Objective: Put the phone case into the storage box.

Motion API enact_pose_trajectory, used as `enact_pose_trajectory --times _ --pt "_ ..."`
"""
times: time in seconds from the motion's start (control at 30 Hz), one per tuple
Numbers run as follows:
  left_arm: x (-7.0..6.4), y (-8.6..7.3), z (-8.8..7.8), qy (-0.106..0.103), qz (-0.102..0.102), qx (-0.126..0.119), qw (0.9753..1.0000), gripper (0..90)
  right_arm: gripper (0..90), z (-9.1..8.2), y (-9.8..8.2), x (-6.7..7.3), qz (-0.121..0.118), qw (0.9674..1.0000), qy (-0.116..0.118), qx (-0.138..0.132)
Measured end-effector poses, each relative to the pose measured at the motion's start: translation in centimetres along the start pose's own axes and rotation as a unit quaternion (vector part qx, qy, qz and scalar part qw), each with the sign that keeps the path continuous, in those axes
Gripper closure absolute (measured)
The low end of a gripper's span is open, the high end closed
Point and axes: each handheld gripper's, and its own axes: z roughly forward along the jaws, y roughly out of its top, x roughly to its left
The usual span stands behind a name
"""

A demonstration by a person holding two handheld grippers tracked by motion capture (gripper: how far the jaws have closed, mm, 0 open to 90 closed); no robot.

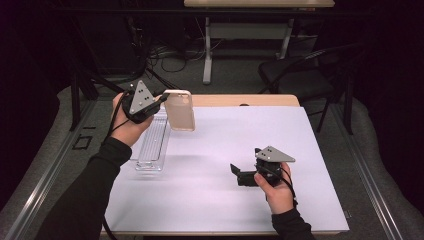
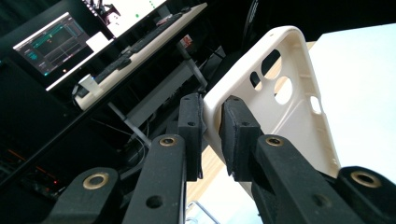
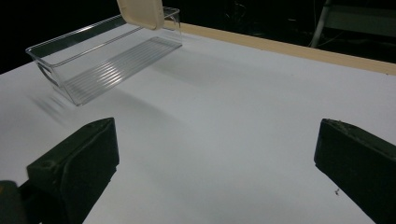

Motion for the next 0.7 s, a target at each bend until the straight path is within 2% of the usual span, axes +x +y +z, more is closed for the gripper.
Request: enact_pose_trajectory --times 0.3,0.47,0.7 --pt "1.7 -0.4 0.5 0.01 0.007 -0.004 0.9999 79.3 0.0 -0.5 -0.3 -0.5 0.007 0.9999 -0.015 0.0" --pt "2.7 -0.8 0.9 0.014 0.015 0.006 0.9998 79.3 0.0 -0.9 -0.6 -0.8 0.009 0.9997 -0.02 0.005" --pt "4.0 -1.4 1.3 0.028 0.009 0.009 0.9995 79.3 0.0 -1.6 -0.9 -1.5 0.012 0.9994 -0.033 0.001"
